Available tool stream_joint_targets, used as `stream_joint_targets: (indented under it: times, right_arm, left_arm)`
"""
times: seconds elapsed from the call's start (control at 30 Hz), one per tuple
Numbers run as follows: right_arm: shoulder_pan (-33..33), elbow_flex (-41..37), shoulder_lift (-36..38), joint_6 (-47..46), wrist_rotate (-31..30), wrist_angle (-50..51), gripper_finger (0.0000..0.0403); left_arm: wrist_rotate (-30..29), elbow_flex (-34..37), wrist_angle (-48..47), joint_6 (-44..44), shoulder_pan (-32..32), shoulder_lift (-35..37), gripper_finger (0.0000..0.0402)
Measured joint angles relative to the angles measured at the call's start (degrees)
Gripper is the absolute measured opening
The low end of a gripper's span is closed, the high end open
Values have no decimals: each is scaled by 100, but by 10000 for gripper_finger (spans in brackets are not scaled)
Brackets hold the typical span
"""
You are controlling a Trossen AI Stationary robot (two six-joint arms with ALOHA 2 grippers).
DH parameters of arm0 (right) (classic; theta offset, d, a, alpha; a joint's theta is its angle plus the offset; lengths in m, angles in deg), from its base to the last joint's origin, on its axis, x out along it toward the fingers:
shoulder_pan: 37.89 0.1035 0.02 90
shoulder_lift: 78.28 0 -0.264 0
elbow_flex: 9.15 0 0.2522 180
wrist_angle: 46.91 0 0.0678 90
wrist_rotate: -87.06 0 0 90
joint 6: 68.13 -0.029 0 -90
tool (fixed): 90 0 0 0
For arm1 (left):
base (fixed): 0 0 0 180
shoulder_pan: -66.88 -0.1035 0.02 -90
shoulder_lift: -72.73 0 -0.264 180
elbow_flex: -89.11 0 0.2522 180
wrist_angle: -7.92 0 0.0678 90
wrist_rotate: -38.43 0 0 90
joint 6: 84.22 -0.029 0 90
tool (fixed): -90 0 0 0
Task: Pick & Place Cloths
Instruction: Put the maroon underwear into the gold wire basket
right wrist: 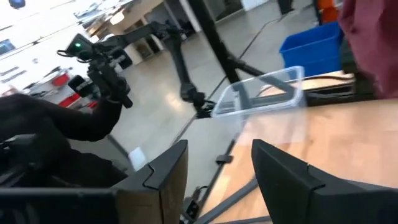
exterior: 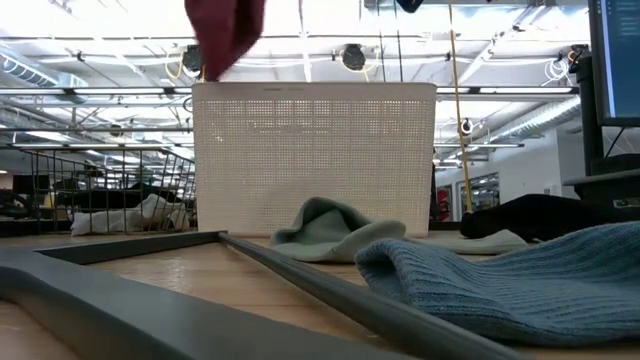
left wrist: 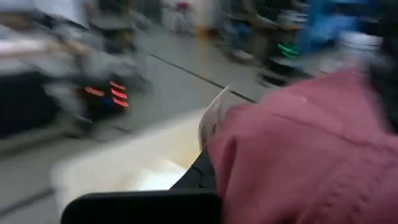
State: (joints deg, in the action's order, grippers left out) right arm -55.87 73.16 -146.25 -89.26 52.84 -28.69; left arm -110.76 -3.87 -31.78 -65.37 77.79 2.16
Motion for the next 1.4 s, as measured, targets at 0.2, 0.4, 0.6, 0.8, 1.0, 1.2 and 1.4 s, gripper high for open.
stream_joint_targets:
  times: [0.2, 0.4, 0.6, 0.8, 1.0, 1.2, 1.4]
  right_arm:
    - [-473, 2, -2, 86, -34, -160, 167]
    - [-920, 2, -2, -43, -160, -378, 166]
    - [-1206, 2, -7, -53, -347, -382, 164]
    - [-1326, 2, -7, -67, -347, -380, 161]
    - [-1351, 2, -7, -68, -349, -380, 160]
    - [-1351, 2, -7, -69, -347, -380, 160]
    - [-1348, 2, -7, -69, -344, -377, 156]
  left_arm:
    - [-1460, 22, -497, -728, -466, 379, 0]
    - [-1880, 14, -1354, -592, -1336, 628, 0]
    - [-1022, 18, -2946, 771, -2444, 609, 0]
    - [-171, 99, -4151, 2136, -3441, 513, 0]
    - [559, 606, -4085, 2451, -4156, 545, 0]
    - [689, 1411, -3368, 2517, -4559, 529, 0]
    - [1103, 2151, -2605, 2477, -4924, 529, 0]
